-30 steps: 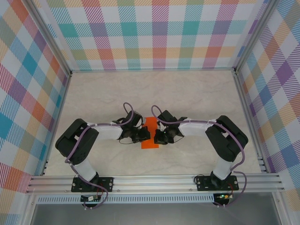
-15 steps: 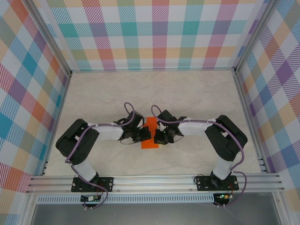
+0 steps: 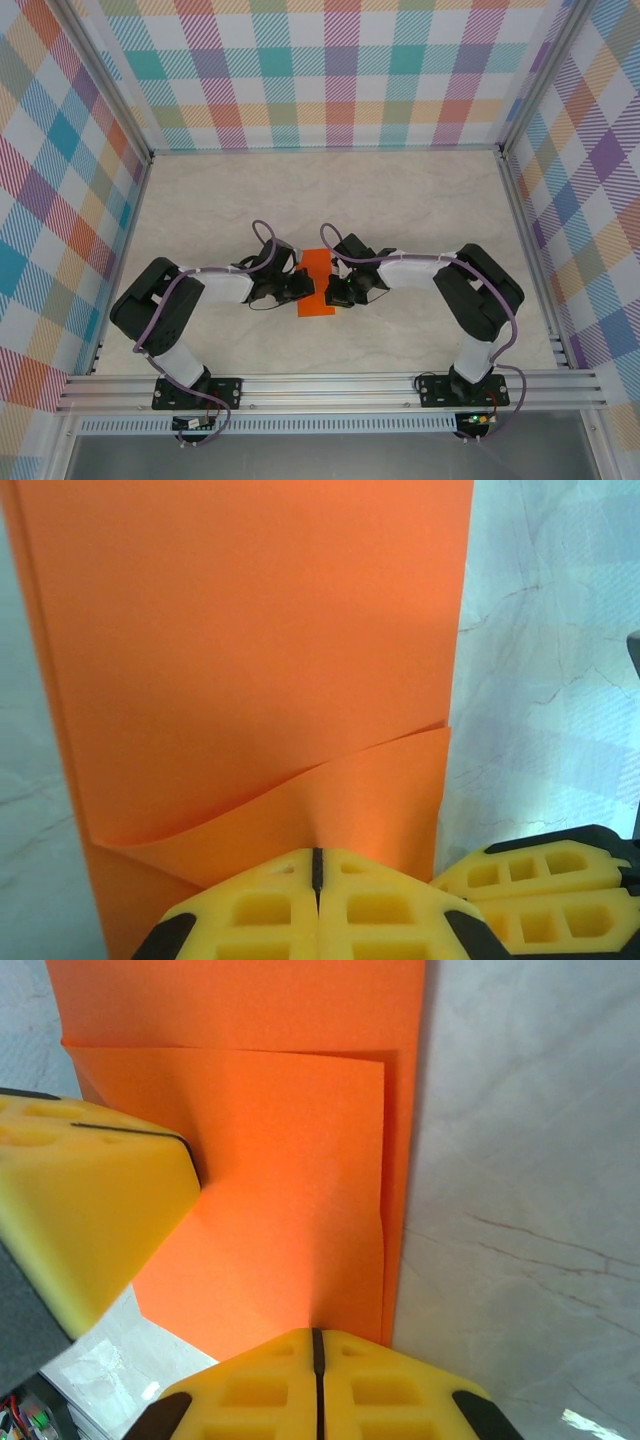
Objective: Fold a paper plane with a square sheet of paper (pick it up from the middle)
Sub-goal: Fold the triangle a second time at the center of the table.
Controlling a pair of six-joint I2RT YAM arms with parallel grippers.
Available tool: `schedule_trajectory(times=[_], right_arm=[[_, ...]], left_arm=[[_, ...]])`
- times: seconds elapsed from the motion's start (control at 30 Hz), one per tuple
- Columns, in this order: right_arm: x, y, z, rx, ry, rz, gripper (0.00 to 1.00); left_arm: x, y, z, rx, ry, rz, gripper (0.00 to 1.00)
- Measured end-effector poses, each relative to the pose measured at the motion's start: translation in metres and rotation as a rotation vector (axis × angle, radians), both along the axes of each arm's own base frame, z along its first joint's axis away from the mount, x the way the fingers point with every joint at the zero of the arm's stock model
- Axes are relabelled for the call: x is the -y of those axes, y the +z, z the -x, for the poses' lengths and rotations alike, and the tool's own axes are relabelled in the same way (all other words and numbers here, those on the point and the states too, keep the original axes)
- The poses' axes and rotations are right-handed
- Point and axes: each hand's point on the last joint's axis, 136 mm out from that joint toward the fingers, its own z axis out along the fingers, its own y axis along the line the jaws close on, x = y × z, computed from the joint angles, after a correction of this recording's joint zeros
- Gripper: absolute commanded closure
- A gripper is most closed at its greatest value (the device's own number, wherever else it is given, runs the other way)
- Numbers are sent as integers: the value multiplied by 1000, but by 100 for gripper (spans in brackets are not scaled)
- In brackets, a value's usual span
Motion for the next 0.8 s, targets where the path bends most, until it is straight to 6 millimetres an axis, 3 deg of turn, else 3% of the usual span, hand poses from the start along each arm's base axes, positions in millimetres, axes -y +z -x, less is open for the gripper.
schedule_trajectory(times=[0.6,0.8], right_arm=[[0,1,0,3,0,-2,93],[-3,6,-4,18,-4,-11,91]], left_arm=[[-39,1,-25,-4,96,-54,95],[-62,3,-37,12,140,-148,92]])
